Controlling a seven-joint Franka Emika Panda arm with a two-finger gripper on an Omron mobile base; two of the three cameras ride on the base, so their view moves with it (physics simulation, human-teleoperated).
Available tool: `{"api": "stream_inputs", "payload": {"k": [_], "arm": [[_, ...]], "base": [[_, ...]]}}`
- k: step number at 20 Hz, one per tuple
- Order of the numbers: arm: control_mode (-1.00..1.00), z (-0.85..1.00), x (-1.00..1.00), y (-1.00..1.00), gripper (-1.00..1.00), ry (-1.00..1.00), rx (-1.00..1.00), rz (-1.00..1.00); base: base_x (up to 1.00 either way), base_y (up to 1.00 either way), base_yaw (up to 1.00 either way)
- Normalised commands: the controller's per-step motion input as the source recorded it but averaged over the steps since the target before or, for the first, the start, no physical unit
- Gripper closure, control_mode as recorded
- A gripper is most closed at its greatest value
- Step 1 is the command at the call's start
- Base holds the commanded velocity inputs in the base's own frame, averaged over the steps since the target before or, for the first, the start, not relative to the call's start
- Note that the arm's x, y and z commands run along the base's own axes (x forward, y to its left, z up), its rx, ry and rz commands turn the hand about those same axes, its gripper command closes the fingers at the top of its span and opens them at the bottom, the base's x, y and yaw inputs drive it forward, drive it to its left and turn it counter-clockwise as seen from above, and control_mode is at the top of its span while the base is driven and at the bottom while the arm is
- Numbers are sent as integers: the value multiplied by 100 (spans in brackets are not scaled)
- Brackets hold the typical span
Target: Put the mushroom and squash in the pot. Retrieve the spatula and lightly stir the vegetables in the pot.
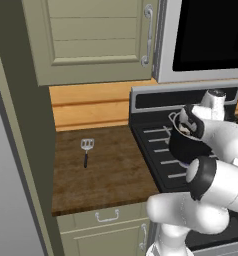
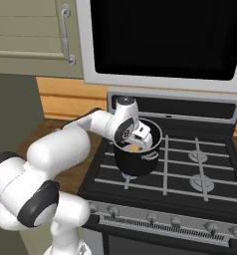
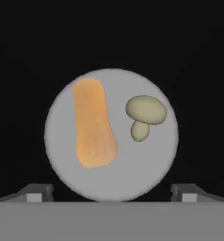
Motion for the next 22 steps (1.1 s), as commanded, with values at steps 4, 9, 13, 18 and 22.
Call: {"api": "stream_inputs", "payload": {"k": [4, 9, 13, 18, 22], "arm": [[-100, 24, -36, 1, -100, -3, 1, 0], [-100, 35, -1, 1, -100, 0, 0, 0], [-100, 54, 2, 1, -100, 0, 0, 0], [-100, 57, -8, 5, -100, 0, 1, 3], [-100, 32, -59, 47, -100, 0, 0, 10]], "base": [[0, 0, 0], [0, 0, 0], [0, 0, 0], [0, 0, 0], [0, 0, 0]]}}
